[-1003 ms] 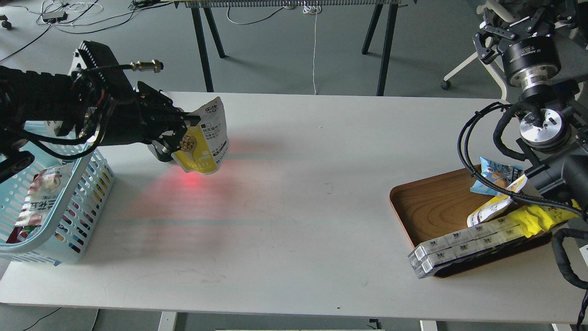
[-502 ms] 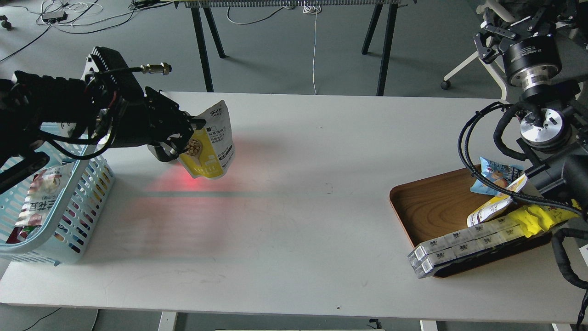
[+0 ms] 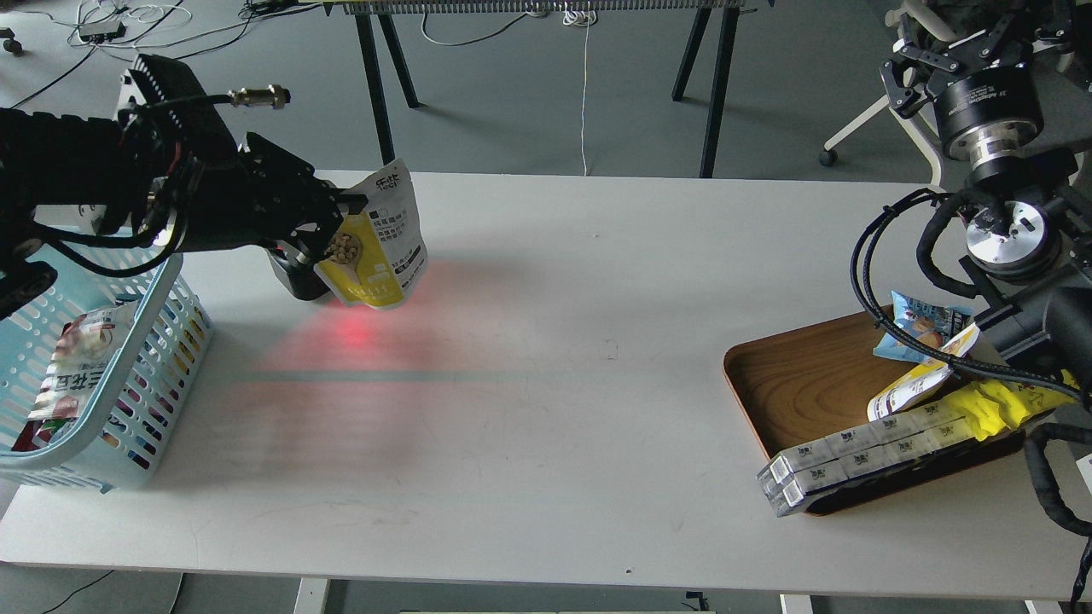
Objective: Scan snack and place in basket
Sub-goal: 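Hold the packet in front of the barcode scanner with the left gripper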
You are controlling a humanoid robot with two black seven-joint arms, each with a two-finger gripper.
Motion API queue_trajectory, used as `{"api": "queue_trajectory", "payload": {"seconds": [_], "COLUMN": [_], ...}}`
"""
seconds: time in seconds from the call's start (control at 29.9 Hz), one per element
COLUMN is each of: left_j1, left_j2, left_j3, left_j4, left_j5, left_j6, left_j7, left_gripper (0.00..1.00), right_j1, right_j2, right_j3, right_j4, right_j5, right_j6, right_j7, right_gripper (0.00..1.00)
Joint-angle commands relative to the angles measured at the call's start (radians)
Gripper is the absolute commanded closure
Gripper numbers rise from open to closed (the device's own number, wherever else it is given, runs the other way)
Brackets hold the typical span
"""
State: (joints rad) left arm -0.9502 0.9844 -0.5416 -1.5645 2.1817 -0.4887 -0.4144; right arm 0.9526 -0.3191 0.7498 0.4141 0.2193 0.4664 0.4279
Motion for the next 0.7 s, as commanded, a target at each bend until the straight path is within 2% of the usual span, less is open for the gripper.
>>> {"api": "queue_trajectory", "payload": {"seconds": [0.0, 0.67], "left_j1": [-0.002, -0.012], "left_j2": [0.002, -0.026], "left_j3": [-0.021, 0.028], "left_j4": [0.000, 0.009], "left_j5": [0.000, 0.000], "left_j6": [0.000, 0.000], "left_j7": [-0.011, 0.000], "left_gripper": [1.00, 1.00], "right_j1": [0.000, 0.000], "right_j2": [0.000, -0.009], "right_j3": [0.009, 0.010], "right_j4": [0.000, 0.002], "right_j5": [0.000, 0.000], "right_j6": [0.000, 0.000], "right_j7": [0.000, -0.001], "right_gripper": [0.02, 0.02]}}
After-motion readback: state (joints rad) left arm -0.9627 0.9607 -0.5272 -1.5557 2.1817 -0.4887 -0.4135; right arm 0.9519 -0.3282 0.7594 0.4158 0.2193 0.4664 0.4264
